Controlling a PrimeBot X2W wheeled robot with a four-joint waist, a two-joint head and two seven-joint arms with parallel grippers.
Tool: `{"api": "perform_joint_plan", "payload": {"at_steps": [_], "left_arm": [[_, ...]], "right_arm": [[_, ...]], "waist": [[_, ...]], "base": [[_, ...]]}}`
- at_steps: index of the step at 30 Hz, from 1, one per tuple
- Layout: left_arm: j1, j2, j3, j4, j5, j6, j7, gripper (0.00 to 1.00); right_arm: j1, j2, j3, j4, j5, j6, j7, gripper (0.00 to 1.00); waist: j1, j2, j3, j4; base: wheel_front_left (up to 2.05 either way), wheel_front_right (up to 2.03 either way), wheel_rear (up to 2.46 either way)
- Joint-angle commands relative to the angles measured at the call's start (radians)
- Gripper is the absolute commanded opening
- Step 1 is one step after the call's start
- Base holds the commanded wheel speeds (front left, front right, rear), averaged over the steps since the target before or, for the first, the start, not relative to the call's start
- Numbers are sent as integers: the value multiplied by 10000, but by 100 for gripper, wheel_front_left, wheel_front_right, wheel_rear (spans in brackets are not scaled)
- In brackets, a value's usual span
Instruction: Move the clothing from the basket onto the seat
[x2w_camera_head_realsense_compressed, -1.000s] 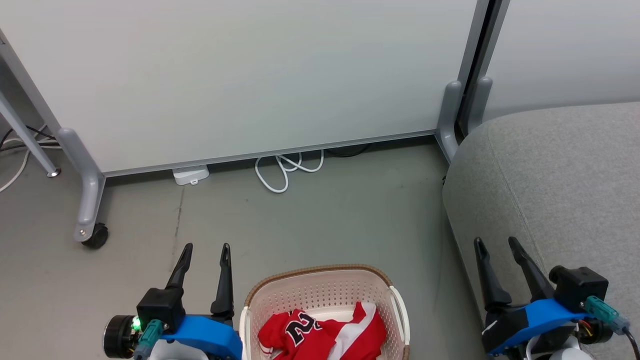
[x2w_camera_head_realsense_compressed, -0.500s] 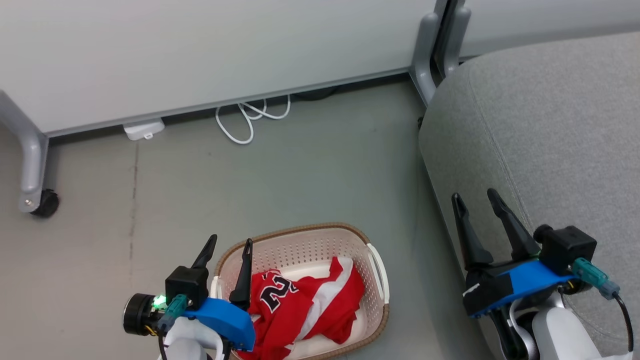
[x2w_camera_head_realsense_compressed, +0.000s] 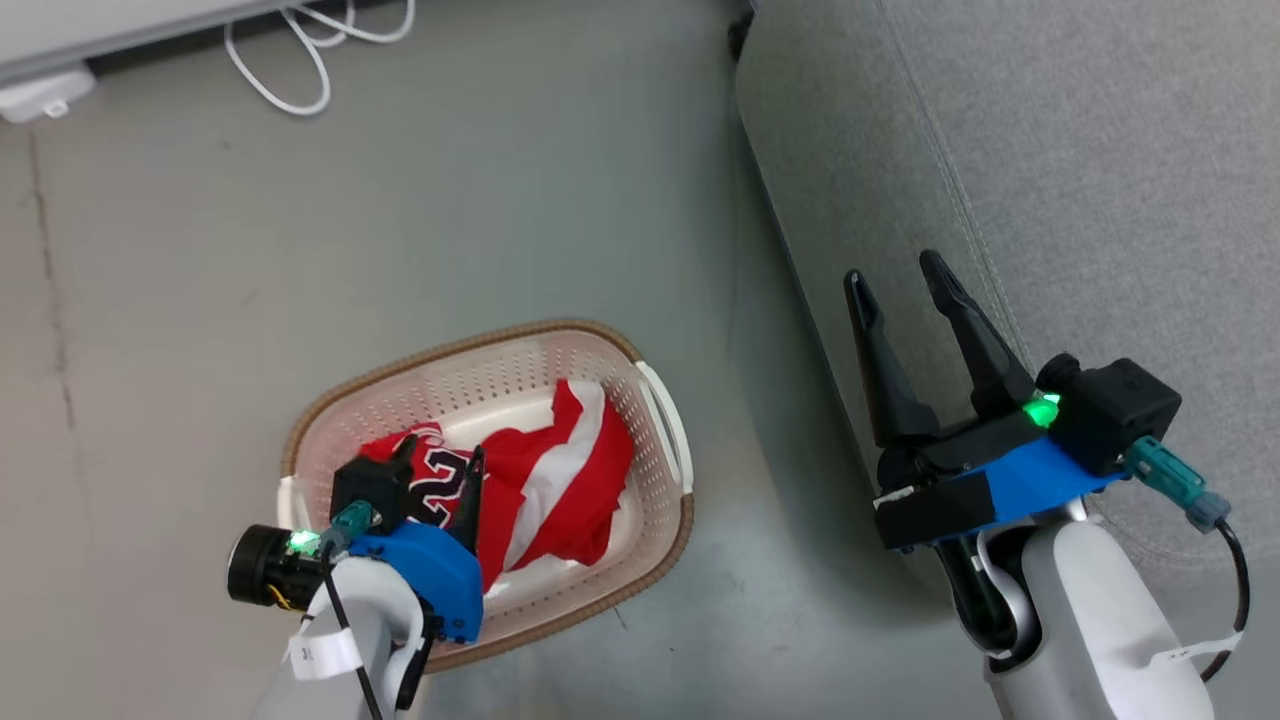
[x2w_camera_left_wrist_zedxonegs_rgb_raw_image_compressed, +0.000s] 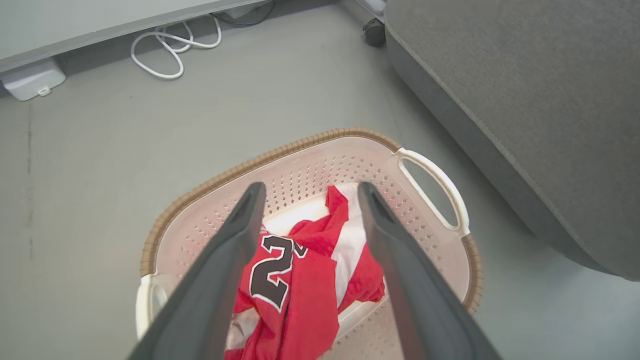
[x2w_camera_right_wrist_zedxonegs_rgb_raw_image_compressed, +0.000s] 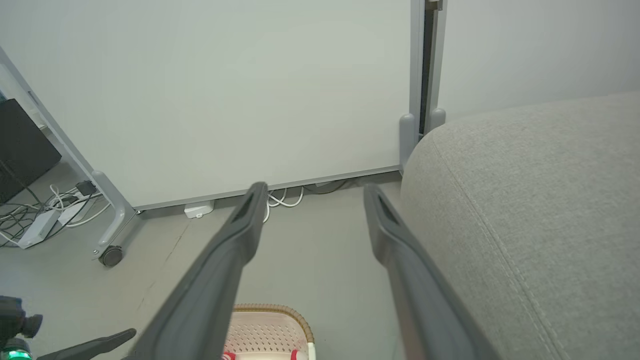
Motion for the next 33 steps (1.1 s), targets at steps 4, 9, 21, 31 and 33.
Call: {"api": "perform_joint_plan", "payload": {"at_steps": [4, 9, 21, 31, 33], "left_arm": [[-723, 211, -74, 782, -88, -43, 220, 100], [-1406, 405, -23, 1676, -157, 59, 571, 100], [-2570, 885, 82, 3144, -142, 869, 1685, 100], [-2721, 1012, 228, 3903, -378, 1547, 2476, 100], [-2731, 1015, 237, 4023, -431, 1597, 2637, 100]], "right_arm": [[-474, -14, 351, -63, 211, 5, -299, 100], [-646, -14, 670, -73, 414, 5, -520, 100], [-1026, -12, 1294, -181, 847, 5, -850, 100], [-1102, -15, 1654, -49, 1113, 5, -935, 100], [-1104, -15, 1675, -29, 1128, 5, -937, 100]], "waist": [[-2, 0, 1426, -965], [-2, 0, 2142, -1356], [-2, 0, 3285, -1885], [-2, 0, 3525, -2117], [-2, 0, 3537, -2159]], "base": [[0, 0, 0], [0, 0, 0], [0, 0, 0], [0, 0, 0], [0, 0, 0]]}}
